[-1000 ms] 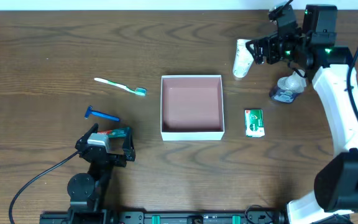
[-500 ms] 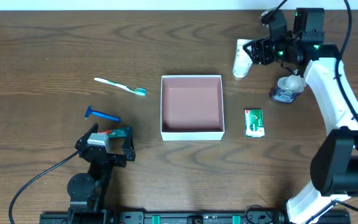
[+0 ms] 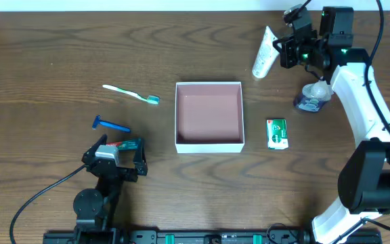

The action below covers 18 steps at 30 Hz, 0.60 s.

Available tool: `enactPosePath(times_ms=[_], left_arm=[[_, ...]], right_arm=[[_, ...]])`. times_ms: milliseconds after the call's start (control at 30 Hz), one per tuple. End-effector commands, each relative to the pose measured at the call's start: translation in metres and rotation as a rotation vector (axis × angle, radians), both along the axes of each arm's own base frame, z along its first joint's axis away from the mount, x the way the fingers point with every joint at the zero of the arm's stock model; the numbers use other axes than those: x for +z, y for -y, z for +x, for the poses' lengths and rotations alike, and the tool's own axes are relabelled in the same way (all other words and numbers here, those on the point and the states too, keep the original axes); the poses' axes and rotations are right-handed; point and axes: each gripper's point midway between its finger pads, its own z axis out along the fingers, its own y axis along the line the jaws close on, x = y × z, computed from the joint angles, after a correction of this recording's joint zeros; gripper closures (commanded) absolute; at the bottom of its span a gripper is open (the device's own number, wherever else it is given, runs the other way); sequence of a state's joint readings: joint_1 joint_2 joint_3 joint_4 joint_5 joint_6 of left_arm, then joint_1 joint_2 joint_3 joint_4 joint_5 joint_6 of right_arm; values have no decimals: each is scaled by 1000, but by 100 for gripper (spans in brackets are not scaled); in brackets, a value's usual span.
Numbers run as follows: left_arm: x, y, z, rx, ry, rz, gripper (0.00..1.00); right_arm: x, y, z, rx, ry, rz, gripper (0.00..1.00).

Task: Pack container
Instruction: 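Reach the right gripper to the white Pantene tube and grasp it, then carry the tube with the right gripper over the box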

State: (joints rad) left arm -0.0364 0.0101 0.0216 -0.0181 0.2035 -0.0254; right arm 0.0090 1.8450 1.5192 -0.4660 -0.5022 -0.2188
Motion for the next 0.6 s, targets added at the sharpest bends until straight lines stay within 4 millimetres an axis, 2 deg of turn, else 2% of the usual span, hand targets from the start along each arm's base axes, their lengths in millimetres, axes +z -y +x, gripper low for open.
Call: enactPosePath(times_ms=[0, 133, 300, 400, 500, 567], left_arm=[[-15, 4, -1, -21, -44, 3, 2], [-15, 4, -1, -21, -44, 3, 2], [-15, 4, -1, -22, -44, 3, 2], [-15, 4, -1, -21, -44, 3, 2], [-15, 4, -1, -21, -44, 3, 2], [-15, 4, -1, -21, -44, 2, 2]], right_arm=[[9, -13, -1, 33, 10, 38, 99], [12, -13, 0, 4, -9, 66, 99], [32, -6, -1, -69, -23, 55, 99], [56, 8, -4, -164, -18, 2, 99], [90, 19, -13, -255, 2, -52, 99], [115, 20, -21, -298, 16, -44, 99]])
